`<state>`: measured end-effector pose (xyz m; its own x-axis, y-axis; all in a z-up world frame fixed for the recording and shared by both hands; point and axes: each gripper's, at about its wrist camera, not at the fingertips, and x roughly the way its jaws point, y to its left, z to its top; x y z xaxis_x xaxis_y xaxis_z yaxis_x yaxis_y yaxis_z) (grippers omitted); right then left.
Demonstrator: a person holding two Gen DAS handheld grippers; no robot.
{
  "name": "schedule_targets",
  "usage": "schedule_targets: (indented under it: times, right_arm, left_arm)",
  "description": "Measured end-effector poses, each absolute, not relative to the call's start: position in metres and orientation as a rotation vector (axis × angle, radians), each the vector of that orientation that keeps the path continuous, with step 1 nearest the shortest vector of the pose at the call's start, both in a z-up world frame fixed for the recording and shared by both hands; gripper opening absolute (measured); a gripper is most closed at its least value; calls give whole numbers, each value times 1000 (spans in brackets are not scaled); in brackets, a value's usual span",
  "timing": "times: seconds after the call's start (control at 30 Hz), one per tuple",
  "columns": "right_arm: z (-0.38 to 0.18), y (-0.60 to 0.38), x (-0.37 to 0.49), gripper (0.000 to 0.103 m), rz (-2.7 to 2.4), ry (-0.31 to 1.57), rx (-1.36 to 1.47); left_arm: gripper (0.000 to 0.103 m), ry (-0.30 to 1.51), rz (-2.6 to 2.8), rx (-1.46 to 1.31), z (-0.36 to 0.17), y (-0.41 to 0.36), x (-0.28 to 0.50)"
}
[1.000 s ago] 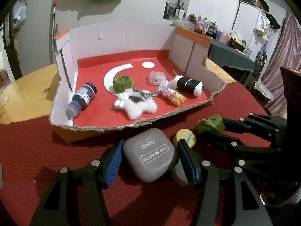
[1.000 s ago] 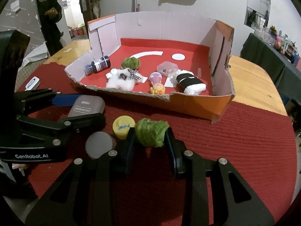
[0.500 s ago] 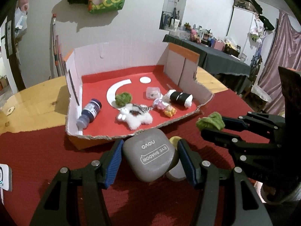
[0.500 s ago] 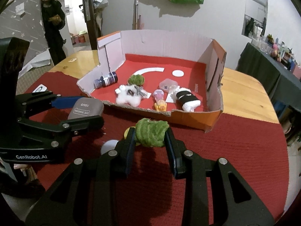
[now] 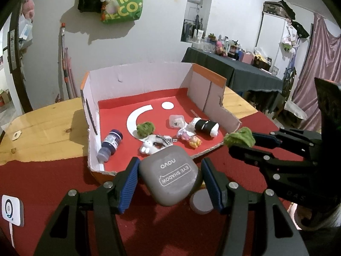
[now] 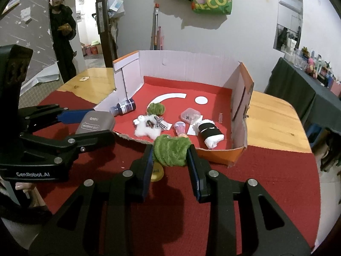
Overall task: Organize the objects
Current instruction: 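Carry the eye shadow case and the green ball with both tools into the box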
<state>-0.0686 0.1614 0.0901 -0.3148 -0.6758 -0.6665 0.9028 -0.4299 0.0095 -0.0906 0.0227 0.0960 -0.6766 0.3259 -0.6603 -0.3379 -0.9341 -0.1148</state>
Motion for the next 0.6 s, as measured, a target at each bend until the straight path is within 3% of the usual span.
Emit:
schedule_targets:
  times: [0.6]
  right_arm:
    - [108, 130, -102, 29, -1933, 483, 724]
  left_arm:
    - [61, 29, 2569, -1064, 106, 19, -141]
